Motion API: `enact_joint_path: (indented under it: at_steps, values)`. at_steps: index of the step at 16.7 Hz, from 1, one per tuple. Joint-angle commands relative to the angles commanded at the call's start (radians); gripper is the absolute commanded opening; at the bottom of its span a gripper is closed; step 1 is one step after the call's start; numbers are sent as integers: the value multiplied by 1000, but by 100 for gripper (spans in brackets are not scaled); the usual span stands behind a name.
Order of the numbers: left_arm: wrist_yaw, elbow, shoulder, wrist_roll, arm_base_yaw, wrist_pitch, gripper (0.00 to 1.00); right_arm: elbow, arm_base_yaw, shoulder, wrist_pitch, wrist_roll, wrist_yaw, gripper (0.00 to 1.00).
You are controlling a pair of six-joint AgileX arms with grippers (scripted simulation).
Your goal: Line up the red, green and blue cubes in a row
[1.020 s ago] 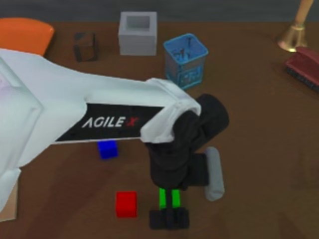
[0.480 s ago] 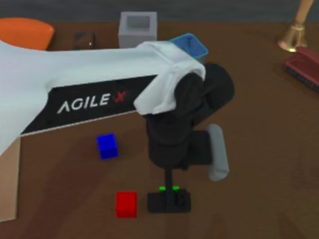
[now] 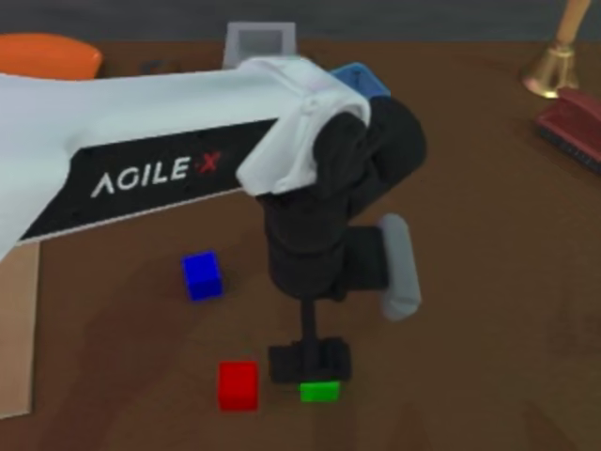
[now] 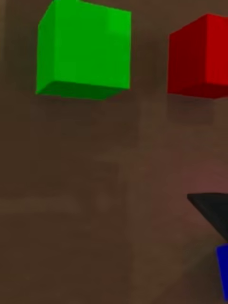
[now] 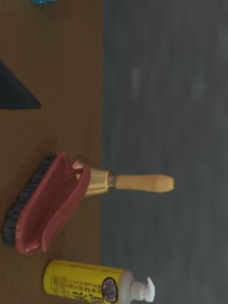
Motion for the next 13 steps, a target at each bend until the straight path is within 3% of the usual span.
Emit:
enact_joint_path:
  at_steps: [8, 13]
  values:
    - [7, 37, 65, 148, 354, 34, 100, 0, 0, 0, 0, 0, 0, 100]
    - [8, 46, 72, 172, 402, 44, 100, 0, 0, 0, 0, 0, 0, 100]
